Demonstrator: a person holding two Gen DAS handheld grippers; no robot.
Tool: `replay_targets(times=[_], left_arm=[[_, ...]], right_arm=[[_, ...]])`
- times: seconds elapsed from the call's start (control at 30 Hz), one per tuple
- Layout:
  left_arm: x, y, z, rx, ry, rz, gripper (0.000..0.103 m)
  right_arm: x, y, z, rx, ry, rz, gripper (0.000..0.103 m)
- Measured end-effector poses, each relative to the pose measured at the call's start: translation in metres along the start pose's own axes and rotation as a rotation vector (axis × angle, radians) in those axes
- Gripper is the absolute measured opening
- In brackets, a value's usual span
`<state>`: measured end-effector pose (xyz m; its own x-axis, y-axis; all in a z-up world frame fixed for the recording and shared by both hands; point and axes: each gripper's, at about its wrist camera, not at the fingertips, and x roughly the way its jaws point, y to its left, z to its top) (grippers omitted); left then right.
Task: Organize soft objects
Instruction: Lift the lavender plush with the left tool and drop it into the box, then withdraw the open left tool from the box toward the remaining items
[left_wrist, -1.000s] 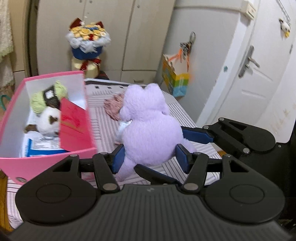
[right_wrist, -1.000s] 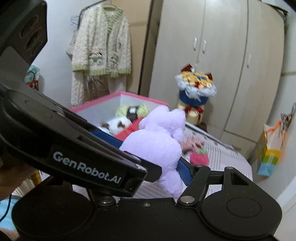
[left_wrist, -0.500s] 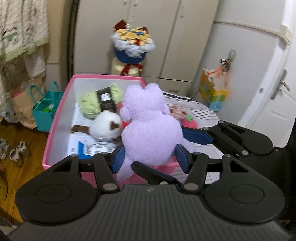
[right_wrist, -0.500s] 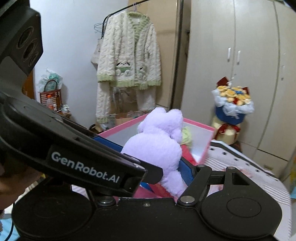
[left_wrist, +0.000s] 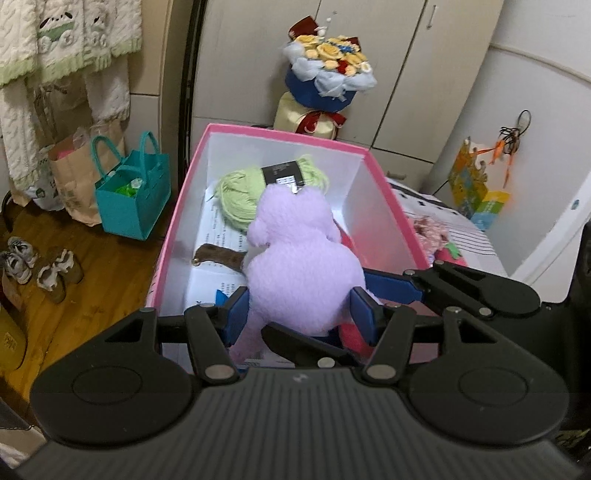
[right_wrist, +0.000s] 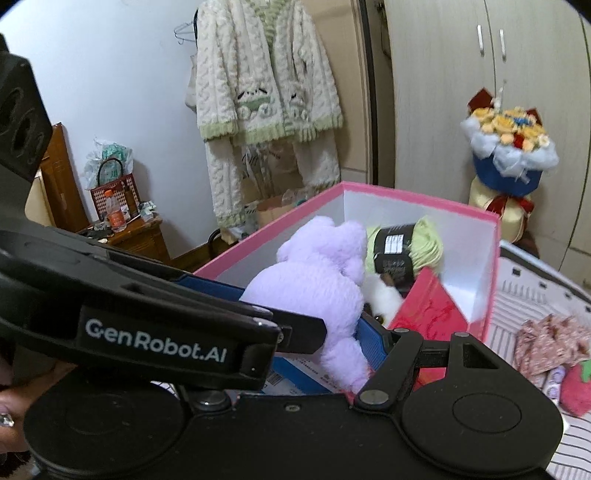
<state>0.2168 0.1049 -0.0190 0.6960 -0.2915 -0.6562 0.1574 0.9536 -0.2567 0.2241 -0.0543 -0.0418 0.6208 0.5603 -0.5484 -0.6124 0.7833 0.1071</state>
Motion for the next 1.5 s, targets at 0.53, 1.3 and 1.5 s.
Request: replay_targets(times=[0.53, 1.3, 1.5], left_arm=[[-0.028, -0.002, -0.004, 0.027, -0.039, 0.031, 0.062], [-0.073, -0.068, -0.035, 0.152, -0.101, -0.155, 0.064], [-0.065, -0.118, -0.043, 0.265, -0.110, -0.240, 0.064]], right_arm=[[-0.021, 0.002, -0.002, -0.049, 0.047, -0.072, 0.079], [-0.190, -0.072, -0.071, 0.123, -0.125, -0.233, 0.082], [-0.206, -0.098, -0.088, 0.145, -0.121, -0.302, 0.082]])
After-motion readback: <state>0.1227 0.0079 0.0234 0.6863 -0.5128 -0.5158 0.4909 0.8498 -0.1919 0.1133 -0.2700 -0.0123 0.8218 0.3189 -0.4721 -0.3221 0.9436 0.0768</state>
